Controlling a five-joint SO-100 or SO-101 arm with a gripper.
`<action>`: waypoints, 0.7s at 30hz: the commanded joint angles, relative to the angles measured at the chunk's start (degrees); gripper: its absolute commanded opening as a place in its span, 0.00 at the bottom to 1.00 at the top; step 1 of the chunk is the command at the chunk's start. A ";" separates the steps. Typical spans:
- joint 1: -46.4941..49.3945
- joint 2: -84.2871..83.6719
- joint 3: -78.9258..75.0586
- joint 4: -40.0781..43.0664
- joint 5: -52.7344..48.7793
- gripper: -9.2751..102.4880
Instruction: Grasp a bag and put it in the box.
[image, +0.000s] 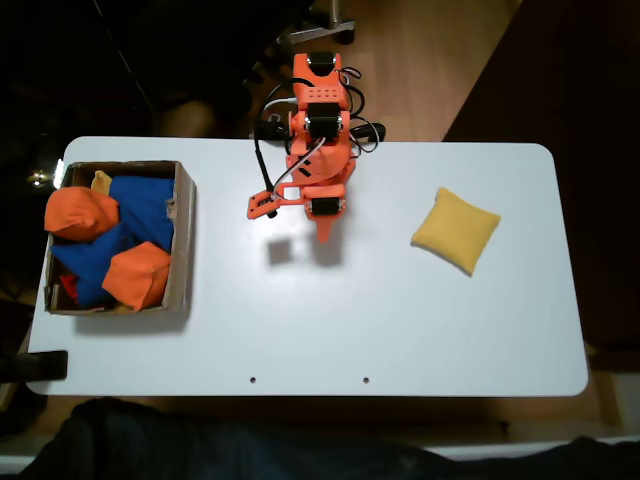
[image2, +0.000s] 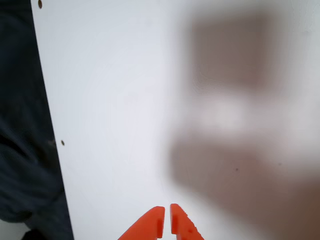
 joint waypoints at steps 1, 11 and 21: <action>0.18 0.26 -0.26 0.09 0.09 0.08; 0.53 0.26 -0.26 0.09 0.26 0.08; 0.97 0.26 -0.26 0.09 0.79 0.08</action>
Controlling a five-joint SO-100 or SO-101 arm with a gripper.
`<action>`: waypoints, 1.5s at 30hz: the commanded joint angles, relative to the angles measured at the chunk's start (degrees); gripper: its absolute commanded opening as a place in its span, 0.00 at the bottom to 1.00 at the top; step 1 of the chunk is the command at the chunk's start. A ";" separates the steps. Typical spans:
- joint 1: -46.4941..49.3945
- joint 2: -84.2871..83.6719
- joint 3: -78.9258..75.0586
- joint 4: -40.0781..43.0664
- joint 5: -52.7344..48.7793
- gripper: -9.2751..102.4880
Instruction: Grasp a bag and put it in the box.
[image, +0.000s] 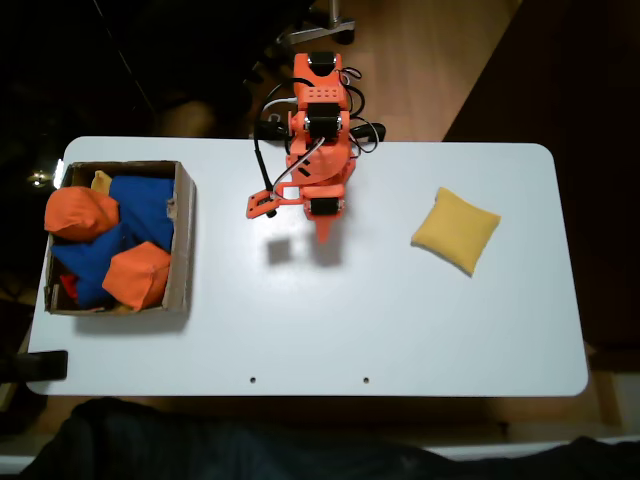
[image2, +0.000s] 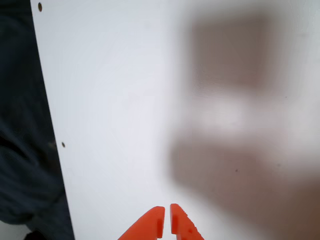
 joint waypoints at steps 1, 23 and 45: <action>0.62 0.26 -0.26 0.09 0.70 0.08; 0.79 0.35 -1.58 -1.49 -1.67 0.08; -3.16 -3.60 -11.95 -1.14 -0.09 0.08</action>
